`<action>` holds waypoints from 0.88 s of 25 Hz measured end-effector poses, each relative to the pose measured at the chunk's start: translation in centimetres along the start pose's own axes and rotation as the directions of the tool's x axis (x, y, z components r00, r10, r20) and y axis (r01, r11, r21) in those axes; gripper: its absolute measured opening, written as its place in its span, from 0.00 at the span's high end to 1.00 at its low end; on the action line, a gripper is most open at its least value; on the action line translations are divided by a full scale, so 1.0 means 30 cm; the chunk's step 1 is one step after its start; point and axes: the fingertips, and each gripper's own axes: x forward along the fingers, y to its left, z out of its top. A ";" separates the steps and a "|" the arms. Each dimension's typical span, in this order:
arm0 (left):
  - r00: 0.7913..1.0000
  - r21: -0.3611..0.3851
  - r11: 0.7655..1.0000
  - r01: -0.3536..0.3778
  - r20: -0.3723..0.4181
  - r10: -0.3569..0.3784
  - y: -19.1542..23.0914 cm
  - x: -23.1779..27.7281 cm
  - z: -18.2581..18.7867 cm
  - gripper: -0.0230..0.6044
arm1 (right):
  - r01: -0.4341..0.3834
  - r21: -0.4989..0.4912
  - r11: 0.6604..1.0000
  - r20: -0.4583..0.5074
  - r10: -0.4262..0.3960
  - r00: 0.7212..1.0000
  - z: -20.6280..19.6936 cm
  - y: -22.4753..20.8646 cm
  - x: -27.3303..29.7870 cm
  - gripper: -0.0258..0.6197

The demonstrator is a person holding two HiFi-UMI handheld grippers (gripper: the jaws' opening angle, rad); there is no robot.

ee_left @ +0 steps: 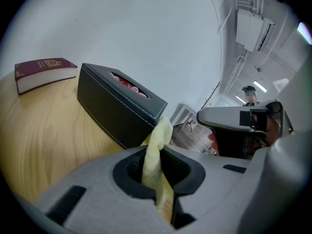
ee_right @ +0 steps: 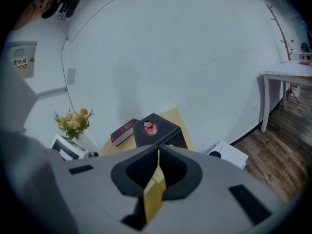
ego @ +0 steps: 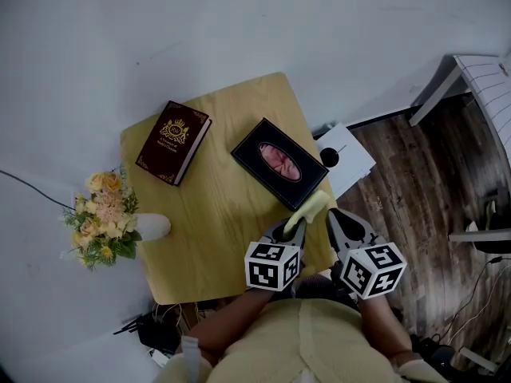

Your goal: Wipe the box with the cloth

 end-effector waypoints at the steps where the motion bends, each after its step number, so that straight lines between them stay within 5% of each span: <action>1: 1.000 0.005 1.000 0.002 -0.002 -0.002 0.005 -0.008 -0.004 0.91 | -0.001 -0.001 1.000 -0.001 0.001 1.000 -0.002 0.005 0.000 0.91; 22: 0.998 0.244 0.968 0.053 -0.039 -0.045 0.117 -0.216 0.003 0.91 | -0.013 -0.024 1.000 0.015 0.013 1.000 -0.014 0.146 0.018 0.91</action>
